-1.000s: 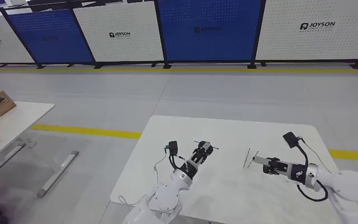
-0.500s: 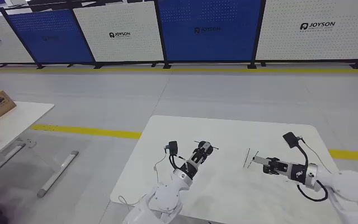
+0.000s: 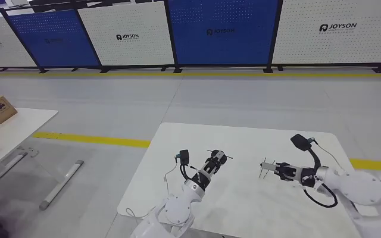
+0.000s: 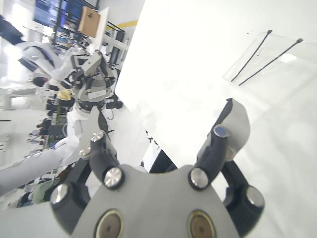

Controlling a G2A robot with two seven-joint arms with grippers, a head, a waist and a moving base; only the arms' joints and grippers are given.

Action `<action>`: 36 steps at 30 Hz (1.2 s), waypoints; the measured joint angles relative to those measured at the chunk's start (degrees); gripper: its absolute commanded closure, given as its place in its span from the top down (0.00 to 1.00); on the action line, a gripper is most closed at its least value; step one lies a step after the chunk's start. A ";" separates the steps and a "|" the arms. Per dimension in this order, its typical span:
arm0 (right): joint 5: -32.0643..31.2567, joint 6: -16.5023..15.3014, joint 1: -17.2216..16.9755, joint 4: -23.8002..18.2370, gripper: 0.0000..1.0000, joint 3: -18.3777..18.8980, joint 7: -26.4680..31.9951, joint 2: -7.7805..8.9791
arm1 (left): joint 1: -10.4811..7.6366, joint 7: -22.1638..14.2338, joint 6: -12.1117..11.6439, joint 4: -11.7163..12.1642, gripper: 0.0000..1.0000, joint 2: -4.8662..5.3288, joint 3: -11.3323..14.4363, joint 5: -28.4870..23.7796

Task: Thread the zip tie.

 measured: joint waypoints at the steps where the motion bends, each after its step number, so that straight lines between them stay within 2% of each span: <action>1: -1.02 1.94 1.37 0.26 1.00 -1.42 0.28 -0.33 | 0.00 0.00 0.00 0.00 0.00 0.00 0.00 0.00; 3: -1.98 5.72 4.55 1.80 1.00 -4.26 -0.29 -1.19 | 0.00 0.00 0.00 0.00 0.00 0.00 0.00 0.00; 5: -3.70 7.60 6.99 5.10 1.00 -6.19 -3.86 -2.05 | 0.00 0.00 0.00 0.00 0.00 0.00 0.00 0.00; 8: -3.99 7.28 9.55 11.31 1.00 -8.30 -7.28 -3.48 | 0.00 0.00 0.00 0.00 0.00 0.00 0.00 0.00; 11: -4.73 7.25 12.68 17.38 1.00 -10.80 -7.23 -5.04 | 0.00 0.00 0.00 0.00 0.00 0.00 0.00 0.00; 12: -4.18 7.25 13.53 18.02 1.00 -11.40 -6.74 -5.48 | 0.00 0.00 0.00 0.00 0.00 0.00 0.00 0.00; 27: -3.57 7.04 13.81 17.15 1.00 -11.72 -6.63 -5.70 | 0.00 0.00 0.00 0.00 0.00 0.00 0.00 0.00; 31: -9.53 7.14 13.67 15.40 1.00 -12.63 -6.06 -5.42 | 0.00 0.00 0.00 0.00 0.00 0.00 0.00 0.00; 36: -18.55 7.27 16.10 16.99 1.00 -14.65 -1.94 -6.33 | 0.00 0.00 0.00 0.00 0.00 0.00 0.00 0.00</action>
